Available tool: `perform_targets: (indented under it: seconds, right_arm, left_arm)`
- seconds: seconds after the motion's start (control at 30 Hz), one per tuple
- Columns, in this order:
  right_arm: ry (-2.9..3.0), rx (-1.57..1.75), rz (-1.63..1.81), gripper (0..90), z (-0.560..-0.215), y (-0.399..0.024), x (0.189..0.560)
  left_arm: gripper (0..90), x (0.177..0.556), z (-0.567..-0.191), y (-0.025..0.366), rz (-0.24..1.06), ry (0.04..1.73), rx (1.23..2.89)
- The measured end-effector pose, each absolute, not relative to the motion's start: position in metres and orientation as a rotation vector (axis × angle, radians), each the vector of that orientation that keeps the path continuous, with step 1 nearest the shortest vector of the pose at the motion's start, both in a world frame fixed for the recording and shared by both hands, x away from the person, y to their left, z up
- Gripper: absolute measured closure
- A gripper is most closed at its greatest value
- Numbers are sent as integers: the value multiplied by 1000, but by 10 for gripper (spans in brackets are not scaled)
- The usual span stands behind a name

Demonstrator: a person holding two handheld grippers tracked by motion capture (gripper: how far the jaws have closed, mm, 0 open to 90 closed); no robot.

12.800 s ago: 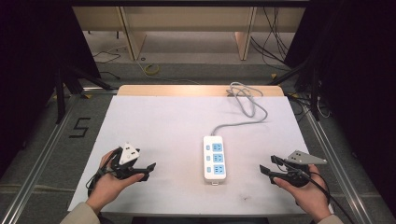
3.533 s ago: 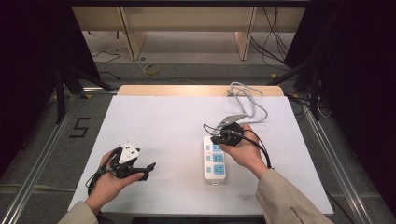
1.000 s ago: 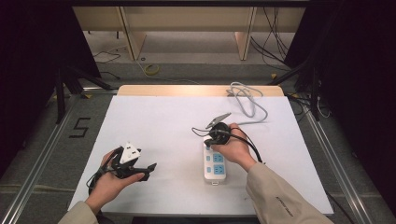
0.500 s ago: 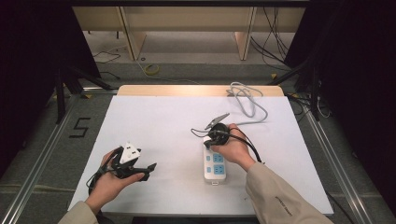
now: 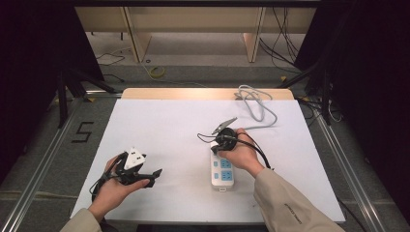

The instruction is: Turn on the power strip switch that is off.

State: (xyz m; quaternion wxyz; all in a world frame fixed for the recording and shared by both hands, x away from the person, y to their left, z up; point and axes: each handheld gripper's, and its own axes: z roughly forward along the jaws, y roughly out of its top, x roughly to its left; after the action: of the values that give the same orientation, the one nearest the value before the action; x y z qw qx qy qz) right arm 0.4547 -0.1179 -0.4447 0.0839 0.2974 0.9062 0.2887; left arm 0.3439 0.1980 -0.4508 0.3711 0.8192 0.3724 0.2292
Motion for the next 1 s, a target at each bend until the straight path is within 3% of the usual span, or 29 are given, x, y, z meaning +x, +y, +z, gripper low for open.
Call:
perform_targets:
  seconds: [1.0]
  right_arm:
    - [2697, 886, 847, 900, -448, -116, 450]
  left_arm:
    - [231, 344, -451, 197, 588, 960, 2101]
